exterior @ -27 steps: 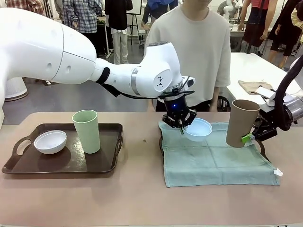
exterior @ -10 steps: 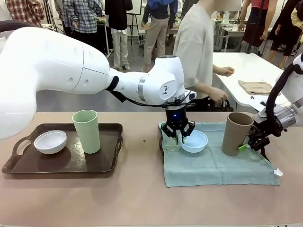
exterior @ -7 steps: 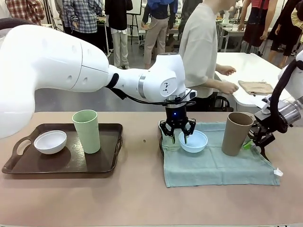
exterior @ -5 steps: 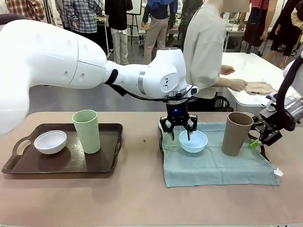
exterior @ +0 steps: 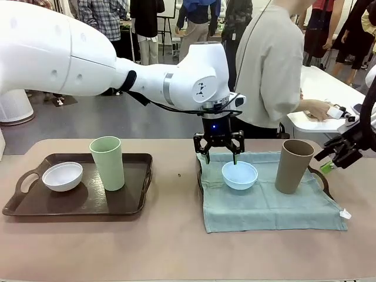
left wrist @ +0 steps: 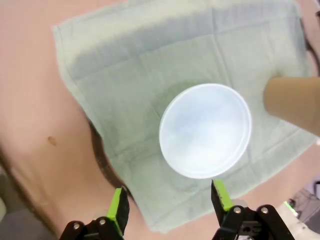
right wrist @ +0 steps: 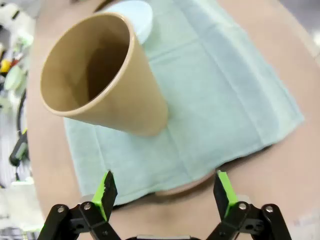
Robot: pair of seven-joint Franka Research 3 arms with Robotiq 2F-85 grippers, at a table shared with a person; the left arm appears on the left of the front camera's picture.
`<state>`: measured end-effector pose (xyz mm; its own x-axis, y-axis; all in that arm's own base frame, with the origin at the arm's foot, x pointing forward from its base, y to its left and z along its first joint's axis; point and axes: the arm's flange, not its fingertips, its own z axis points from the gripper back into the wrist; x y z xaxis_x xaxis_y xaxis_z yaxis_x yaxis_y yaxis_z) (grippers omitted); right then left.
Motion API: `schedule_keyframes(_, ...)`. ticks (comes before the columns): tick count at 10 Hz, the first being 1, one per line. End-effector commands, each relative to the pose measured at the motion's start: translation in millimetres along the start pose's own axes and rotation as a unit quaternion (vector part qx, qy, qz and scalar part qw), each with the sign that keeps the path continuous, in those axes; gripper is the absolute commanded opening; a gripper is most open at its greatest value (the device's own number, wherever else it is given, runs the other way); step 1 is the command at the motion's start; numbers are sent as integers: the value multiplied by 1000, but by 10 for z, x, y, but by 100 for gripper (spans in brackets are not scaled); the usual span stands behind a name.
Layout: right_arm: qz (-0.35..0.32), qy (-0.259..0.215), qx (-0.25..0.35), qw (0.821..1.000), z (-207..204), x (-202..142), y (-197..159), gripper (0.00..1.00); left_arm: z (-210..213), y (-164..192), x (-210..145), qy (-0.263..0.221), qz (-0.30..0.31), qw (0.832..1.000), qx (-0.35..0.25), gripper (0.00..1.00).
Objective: Set up a tray with a mat and arrange the tableware.
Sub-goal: Place the Picnic Bowl and Reusable plastic cup back onto the Handle tray in front of the human's position.
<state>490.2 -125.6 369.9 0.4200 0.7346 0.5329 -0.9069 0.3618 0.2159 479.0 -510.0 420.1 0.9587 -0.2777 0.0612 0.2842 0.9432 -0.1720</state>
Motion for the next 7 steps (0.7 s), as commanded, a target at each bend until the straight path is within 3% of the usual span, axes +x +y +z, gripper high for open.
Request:
schedule_keyframes(1, -80, 87, -25, 993, 191, 361, 450, 100, 269, 133, -339, -22, -33, 999, 28, 86)
schedule_keyframes(4, -171, 143, -104, 969, 480, 968, 841, 100, 763, 189, -601, -47, -46, 994, 82, 86)
schedule_keyframes(7, -217, 199, -167, 941, 602, 1652, 1306, 100, 1334, 375, -877, -90, -18, 986, 139, 86)
